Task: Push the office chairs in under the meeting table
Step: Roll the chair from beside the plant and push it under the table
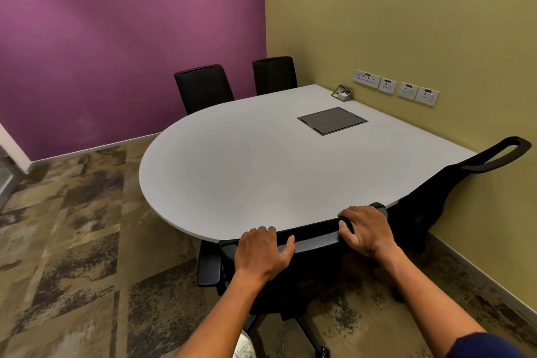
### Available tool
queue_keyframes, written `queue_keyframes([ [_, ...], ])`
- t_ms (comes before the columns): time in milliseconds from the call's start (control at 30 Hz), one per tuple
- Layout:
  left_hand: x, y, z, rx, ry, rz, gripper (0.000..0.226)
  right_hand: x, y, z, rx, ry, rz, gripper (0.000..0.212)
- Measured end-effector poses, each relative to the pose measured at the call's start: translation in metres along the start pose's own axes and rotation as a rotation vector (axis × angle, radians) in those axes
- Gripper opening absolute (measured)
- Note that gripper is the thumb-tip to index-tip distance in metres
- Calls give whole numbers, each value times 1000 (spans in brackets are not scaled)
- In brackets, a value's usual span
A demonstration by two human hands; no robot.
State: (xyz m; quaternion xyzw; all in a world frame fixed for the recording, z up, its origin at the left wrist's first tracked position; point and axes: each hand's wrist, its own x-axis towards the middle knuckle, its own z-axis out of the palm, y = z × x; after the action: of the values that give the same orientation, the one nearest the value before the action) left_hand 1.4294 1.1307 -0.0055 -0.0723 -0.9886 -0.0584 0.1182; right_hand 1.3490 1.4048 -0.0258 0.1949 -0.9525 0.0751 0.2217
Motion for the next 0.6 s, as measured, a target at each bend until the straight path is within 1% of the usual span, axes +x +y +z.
queue_keyframes([
  [200,21,-14,5,5,-1,-2,62,18,-1,13,17,8,16,56],
  [300,33,-24,6,-16,18,1,62,27,-3,20,21,38,27,55],
  [467,49,-52,7,-15,28,14,61,39,-22,25,10,44,35,53],
  [600,56,-69,9,-33,38,35,61,44,-35,27,0,17,66,52],
])
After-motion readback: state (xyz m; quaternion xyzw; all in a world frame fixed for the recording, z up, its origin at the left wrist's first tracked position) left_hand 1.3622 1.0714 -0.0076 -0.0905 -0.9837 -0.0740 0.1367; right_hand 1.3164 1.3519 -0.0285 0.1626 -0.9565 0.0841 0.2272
